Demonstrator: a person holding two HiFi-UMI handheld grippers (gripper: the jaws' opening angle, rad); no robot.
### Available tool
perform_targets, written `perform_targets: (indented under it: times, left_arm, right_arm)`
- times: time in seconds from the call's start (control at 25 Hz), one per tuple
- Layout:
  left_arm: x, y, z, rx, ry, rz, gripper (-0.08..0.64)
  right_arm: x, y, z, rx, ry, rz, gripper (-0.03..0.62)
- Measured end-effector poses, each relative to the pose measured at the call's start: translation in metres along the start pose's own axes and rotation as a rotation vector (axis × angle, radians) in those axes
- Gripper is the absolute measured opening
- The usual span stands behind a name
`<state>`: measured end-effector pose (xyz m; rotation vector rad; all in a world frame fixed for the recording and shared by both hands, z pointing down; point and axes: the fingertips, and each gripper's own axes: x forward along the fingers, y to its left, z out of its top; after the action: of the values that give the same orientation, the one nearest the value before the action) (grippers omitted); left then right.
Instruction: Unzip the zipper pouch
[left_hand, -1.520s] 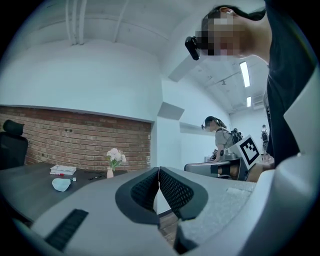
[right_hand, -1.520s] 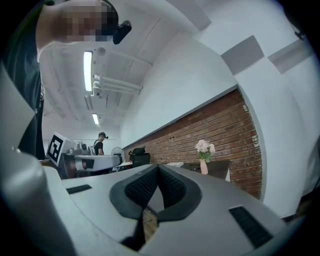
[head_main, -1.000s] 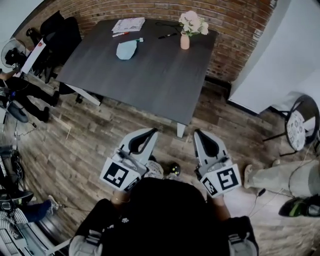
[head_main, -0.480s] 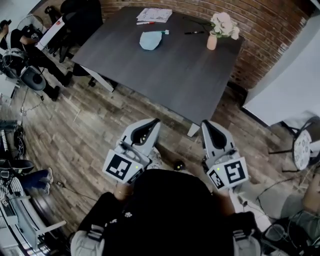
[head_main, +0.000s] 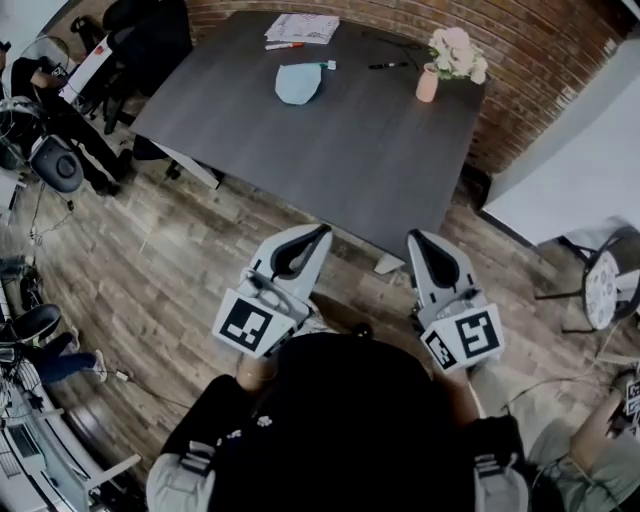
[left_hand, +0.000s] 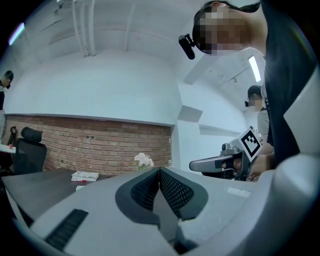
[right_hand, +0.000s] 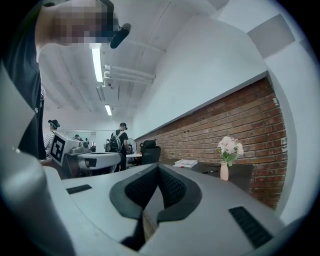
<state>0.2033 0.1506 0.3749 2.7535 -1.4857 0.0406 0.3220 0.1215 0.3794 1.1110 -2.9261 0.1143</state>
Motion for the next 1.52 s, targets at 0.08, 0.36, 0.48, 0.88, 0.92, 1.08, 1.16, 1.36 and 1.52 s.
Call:
perform_targets:
  times: [0.08,0.36,0.48,0.88,0.92,1.08,1.16,1.36,1.52]
  left_arm:
    - [0.007,0.012,0.000,-0.003,0.000,-0.014,0.005]
    - [0.023,0.060,0.001,-0.014,0.001,-0.029,0.005]
    - [0.021,0.087,0.000,-0.019,0.003,-0.020,0.005]
    - [0.010,0.201,0.003,-0.026,0.015,0.003,0.005]
    - [0.008,0.214,0.002,-0.028,0.017,0.003,0.005]
    - [0.001,0.262,-0.002,-0.026,0.029,-0.003,0.005]
    - [-0.001,0.283,-0.005,-0.035,0.031,-0.013,0.005]
    - [-0.002,0.329,-0.011,-0.060,0.033,-0.034,0.005]
    - [-0.009,0.364,-0.016,-0.071,0.027,-0.035,0.005]
  right_arm:
    - [0.010,-0.006,0.002,0.000,0.003,-0.023,0.000]
    - [0.054,-0.013,0.001,0.004,0.022,-0.049,0.000]
    - [0.078,-0.012,0.003,0.000,0.025,-0.057,0.000]
    - [0.185,0.006,0.008,0.003,0.036,-0.065,0.000]
    - [0.198,0.010,0.008,0.004,0.039,-0.065,0.000]
    - [0.244,0.023,0.004,0.009,0.053,-0.077,0.001]
    - [0.262,0.027,0.002,0.010,0.059,-0.094,0.001]
    - [0.300,0.031,-0.002,0.011,0.084,-0.139,0.000]
    - [0.329,0.035,-0.003,0.003,0.092,-0.168,0.001]
